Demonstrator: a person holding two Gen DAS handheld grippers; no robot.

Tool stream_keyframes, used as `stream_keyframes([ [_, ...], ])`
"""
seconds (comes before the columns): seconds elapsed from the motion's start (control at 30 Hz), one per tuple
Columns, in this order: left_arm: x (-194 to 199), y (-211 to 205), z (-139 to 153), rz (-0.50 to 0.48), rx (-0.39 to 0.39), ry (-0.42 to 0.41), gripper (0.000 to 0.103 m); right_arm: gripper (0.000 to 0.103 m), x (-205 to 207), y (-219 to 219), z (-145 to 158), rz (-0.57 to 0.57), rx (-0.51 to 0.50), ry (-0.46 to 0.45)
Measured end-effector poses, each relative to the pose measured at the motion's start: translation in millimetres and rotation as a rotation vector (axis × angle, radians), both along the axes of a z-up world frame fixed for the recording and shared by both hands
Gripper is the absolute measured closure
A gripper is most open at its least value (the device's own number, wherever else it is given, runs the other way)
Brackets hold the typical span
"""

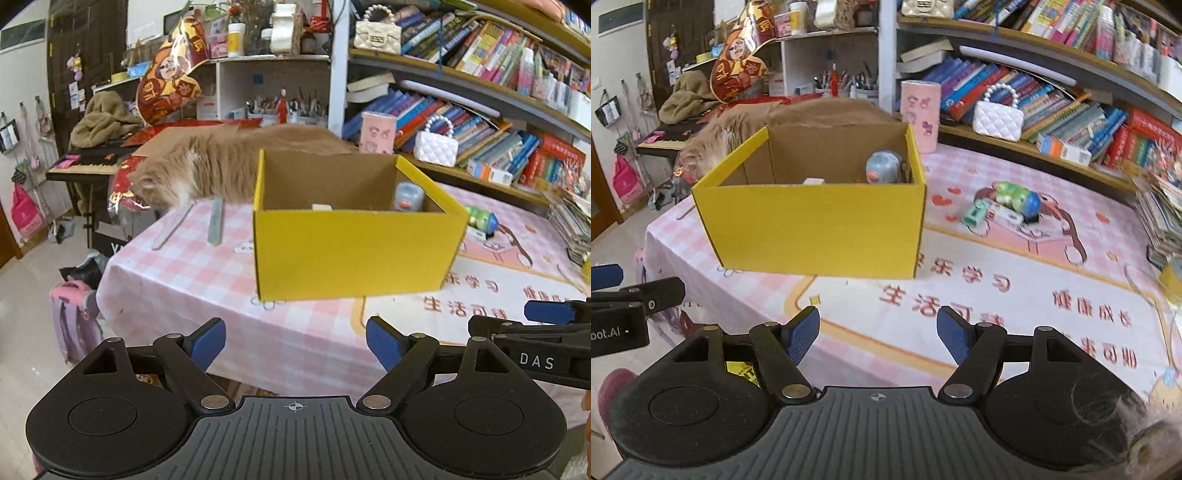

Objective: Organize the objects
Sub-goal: 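Withdraw both tools from the box toward the remaining toys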

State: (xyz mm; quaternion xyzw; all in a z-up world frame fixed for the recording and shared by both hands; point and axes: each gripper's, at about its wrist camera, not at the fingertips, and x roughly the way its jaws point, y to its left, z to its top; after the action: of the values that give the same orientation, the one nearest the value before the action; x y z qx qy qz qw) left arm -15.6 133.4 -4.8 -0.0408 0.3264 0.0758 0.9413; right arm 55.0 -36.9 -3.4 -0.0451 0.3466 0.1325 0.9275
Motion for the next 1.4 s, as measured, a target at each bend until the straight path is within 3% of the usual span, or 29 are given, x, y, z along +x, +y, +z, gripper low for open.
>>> stream_keyframes([
  [0.77,0.5,-60.3,-14.2,-0.208,-0.015,0.054,0.017,0.034,-42.1,-62.4,-16.2,-0.226,0.010,0.063],
  [1.4,66.5,-145.7,-18.2,-0.292,-0.030,0.090,0.017,0.033,3.7,-154.8,-21.2,-0.321,-0.001,0.098],
])
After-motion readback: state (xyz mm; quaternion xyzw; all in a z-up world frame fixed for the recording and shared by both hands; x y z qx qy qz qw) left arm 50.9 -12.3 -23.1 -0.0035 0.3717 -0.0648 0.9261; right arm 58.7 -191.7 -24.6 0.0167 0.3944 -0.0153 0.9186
